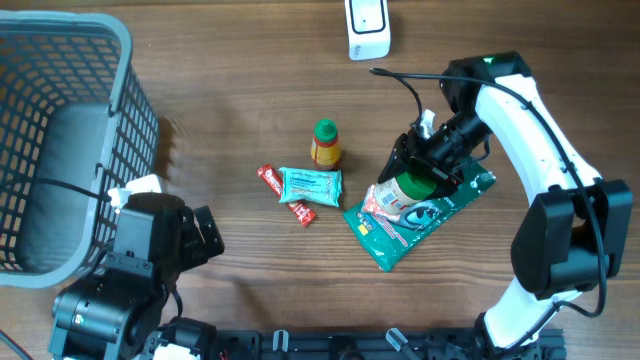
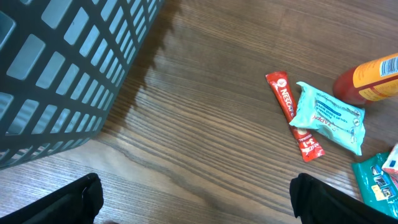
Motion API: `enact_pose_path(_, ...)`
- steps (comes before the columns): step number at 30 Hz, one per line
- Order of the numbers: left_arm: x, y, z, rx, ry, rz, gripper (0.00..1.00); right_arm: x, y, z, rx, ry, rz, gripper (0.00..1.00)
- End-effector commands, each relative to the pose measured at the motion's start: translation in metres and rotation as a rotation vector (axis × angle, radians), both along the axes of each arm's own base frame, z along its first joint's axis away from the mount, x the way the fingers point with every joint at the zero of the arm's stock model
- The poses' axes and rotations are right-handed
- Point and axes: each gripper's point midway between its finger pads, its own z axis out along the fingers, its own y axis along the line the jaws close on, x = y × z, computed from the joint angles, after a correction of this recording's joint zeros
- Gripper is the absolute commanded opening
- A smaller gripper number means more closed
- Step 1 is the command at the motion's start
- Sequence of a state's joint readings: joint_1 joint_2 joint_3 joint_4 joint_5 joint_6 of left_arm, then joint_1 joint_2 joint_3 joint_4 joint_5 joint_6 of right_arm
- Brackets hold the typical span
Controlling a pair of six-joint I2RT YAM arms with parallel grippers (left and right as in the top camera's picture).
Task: Scan the item barcode
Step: 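Carry the jar up to the scanner and hold it beneath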
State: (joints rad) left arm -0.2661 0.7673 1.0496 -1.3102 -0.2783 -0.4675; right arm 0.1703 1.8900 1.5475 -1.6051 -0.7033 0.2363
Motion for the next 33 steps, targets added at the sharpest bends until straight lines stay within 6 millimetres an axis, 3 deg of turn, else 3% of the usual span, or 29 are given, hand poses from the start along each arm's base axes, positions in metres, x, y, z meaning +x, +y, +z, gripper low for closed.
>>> enact_pose_path(1, 0.0, 0.0, 0.0, 0.004, 0.003, -0.01, 1.0, -0.002, 0.008, 0.013, 0.092, -0.06, 0.041, 0.43)
enact_pose_path(13, 0.0, 0.0, 0.0, 0.004, 0.003, -0.01, 1.0, -0.025, 0.038, 0.023, 0.123, -0.082, 0.152, 0.43)
enact_pose_path(18, 0.0, 0.0, 0.0, 0.004, 0.003, -0.01, 1.0, -0.054, 0.046, 0.031, 0.127, -0.041, 0.157, 0.43)
enact_pose_path(24, 0.0, 0.0, 0.0, 0.004, 0.003, -0.01, 1.0, -0.081, 0.044, 0.038, 0.134, -0.023, 0.148, 0.43)
enact_pose_path(33, 0.0, 0.0, 0.0, 0.004, 0.003, -0.01, 1.0, -0.086, 0.039, 0.045, 0.124, -0.066, 0.148, 0.43)
